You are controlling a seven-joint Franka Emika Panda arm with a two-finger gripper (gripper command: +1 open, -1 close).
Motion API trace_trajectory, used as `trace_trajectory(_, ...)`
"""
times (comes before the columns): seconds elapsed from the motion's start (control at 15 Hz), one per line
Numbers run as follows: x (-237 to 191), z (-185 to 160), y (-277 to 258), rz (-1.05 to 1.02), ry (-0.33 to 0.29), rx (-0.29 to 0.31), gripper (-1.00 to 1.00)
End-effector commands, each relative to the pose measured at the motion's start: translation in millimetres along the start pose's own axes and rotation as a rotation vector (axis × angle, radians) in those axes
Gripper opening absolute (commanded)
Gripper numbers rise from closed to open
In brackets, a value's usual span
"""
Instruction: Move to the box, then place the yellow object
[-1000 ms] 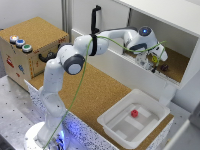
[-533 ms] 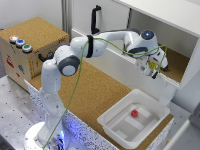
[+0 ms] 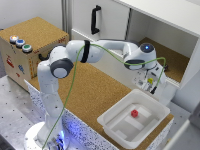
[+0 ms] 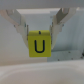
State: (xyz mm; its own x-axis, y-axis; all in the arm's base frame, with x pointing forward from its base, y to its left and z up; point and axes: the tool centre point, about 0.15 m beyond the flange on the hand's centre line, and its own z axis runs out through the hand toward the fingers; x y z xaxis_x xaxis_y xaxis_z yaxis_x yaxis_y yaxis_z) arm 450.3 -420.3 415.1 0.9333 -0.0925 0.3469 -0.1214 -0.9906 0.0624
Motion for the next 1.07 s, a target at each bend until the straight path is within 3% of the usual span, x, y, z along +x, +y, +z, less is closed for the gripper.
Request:
trace_trajectory(0.0, -61.4, 61.4, 20.7, -0.022, 0.091, -0.098, -1.00)
trace_trajectory(0.33, -83.8, 112.4, 33.0, -0.071, 0.031, -0.156, -1.00)
trace_trajectory(0.6, -94.1, 139.8, 37.5, -0.091, -0.036, -0.155, -1.00)
trace_trajectory(0.73, -95.1, 155.6, 41.0, -0.044, -0.111, -0.104, -1.00)
trace_trajectory(1.0, -96.1, 163.1, 39.9, -0.067, -0.129, -0.110, -1.00)
